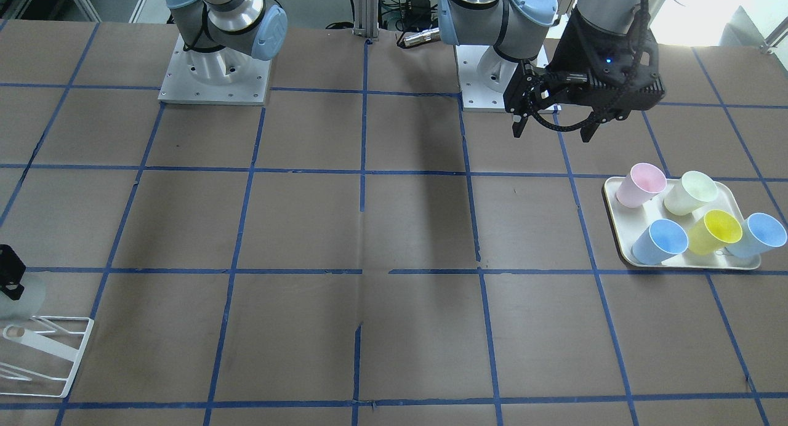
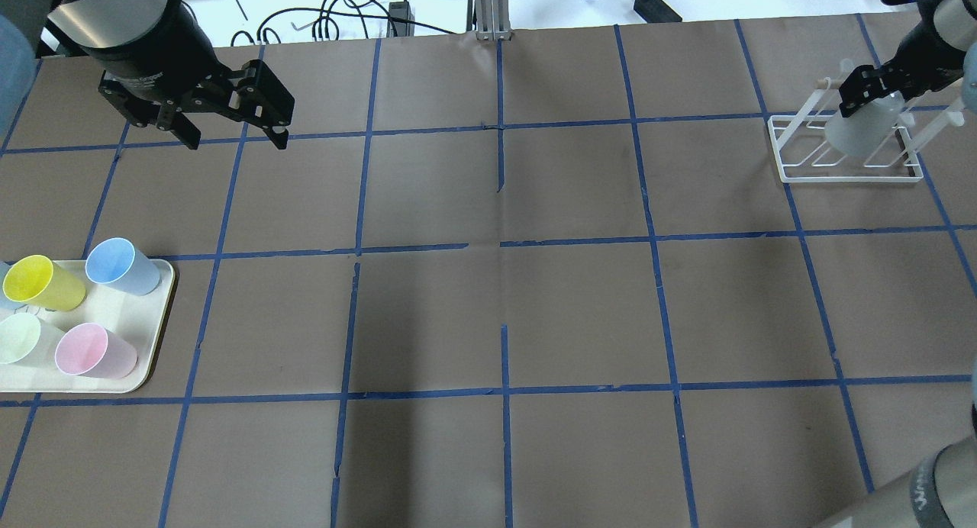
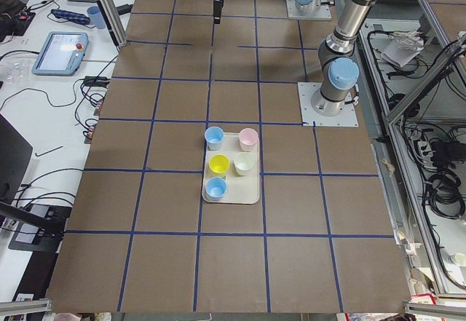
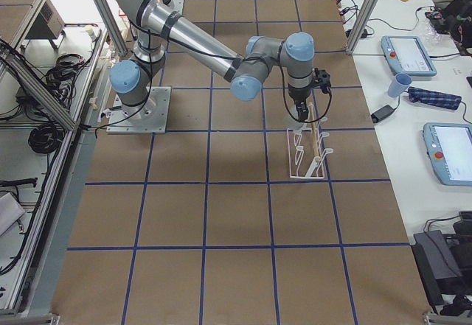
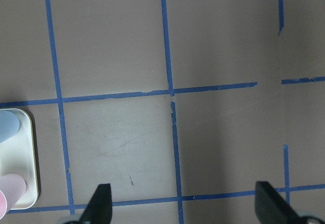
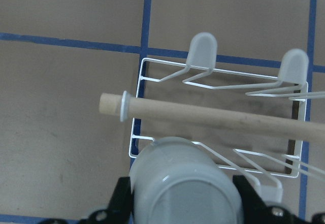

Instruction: Transfer IKEA cup to right arm and place on rack

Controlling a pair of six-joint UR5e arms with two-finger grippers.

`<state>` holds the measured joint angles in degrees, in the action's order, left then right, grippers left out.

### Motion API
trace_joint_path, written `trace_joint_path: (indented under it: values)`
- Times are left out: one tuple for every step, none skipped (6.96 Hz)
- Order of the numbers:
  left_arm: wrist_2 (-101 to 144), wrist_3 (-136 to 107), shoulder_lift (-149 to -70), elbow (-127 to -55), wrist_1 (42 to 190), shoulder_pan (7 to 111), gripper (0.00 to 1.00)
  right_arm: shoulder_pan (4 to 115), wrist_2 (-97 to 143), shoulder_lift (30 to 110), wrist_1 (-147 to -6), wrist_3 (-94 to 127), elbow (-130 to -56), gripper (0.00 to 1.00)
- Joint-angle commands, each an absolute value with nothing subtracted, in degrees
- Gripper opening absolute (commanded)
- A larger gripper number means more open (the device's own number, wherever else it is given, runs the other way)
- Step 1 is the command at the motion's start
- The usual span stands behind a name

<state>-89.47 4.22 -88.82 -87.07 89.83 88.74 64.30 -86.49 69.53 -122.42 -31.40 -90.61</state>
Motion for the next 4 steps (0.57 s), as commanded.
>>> trace_joint_path:
  values:
    - [-89.4,2.6,-89.3,-87.0,89.6,88.9,1.0,64.3,-86.4,69.1,-121.9,-31.1,-90.3,0.99]
    - [-89.5,2.5,-88.6,-88.1,89.6,89.0,1.0,64.3,-86.5,69.1,-121.5,-31.0,-90.1,1.0]
    - [-89.4,2.7,-89.8,-86.9,89.3,88.9,1.0,64.3,-86.5,69.4,-121.3,-31.0,-90.0,1.0]
    - [-89.3,2.6,-89.7,-87.0,89.2,88.9,1.0,64.3,-86.5,70.3,-118.2,-30.9,-89.8,1.0]
